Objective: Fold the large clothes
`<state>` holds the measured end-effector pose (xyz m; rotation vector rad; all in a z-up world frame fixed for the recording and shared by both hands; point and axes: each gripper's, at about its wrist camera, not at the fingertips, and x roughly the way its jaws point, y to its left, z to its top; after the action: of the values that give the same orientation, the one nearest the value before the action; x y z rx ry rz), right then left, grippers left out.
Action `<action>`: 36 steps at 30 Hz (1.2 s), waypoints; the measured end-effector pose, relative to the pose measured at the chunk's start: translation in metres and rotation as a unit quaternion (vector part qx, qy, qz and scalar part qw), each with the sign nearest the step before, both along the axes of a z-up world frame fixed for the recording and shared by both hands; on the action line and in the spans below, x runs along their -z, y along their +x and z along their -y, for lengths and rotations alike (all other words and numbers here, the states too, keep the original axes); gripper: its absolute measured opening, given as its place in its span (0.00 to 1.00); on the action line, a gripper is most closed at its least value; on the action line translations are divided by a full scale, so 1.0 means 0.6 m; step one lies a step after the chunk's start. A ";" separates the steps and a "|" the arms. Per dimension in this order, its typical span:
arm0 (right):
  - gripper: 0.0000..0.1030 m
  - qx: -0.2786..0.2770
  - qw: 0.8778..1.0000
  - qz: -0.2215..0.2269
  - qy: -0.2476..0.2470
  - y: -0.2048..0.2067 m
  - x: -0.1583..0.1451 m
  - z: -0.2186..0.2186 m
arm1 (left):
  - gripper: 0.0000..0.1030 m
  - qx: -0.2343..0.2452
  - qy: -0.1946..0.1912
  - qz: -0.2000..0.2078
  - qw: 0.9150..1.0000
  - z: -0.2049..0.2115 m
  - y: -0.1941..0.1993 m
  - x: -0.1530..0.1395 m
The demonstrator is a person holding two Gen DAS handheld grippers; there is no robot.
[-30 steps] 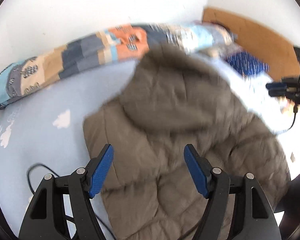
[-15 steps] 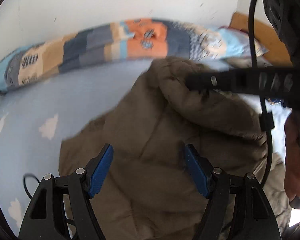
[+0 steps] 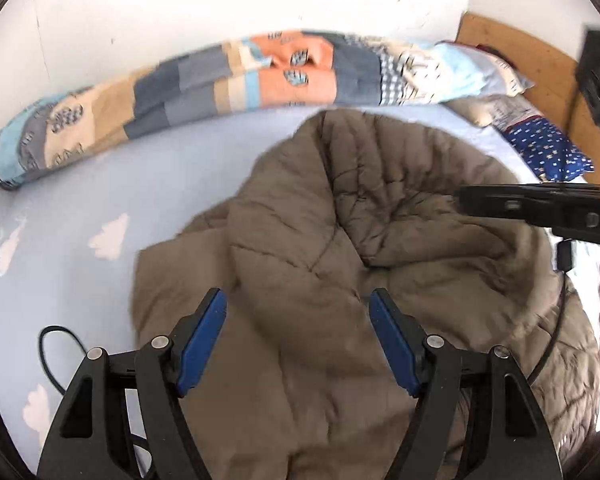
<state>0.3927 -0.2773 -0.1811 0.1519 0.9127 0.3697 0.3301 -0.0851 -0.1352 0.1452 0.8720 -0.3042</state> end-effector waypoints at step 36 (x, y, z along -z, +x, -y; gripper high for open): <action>0.29 -0.001 0.990 0.140 0.002 -0.567 -0.145 0.092 | 0.71 -0.039 0.024 0.139 0.989 -0.066 -0.433 -0.151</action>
<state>0.0527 -0.3328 -0.0940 0.0999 0.6341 0.3845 0.0701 -0.0457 -0.0448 0.1924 0.6077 -0.1846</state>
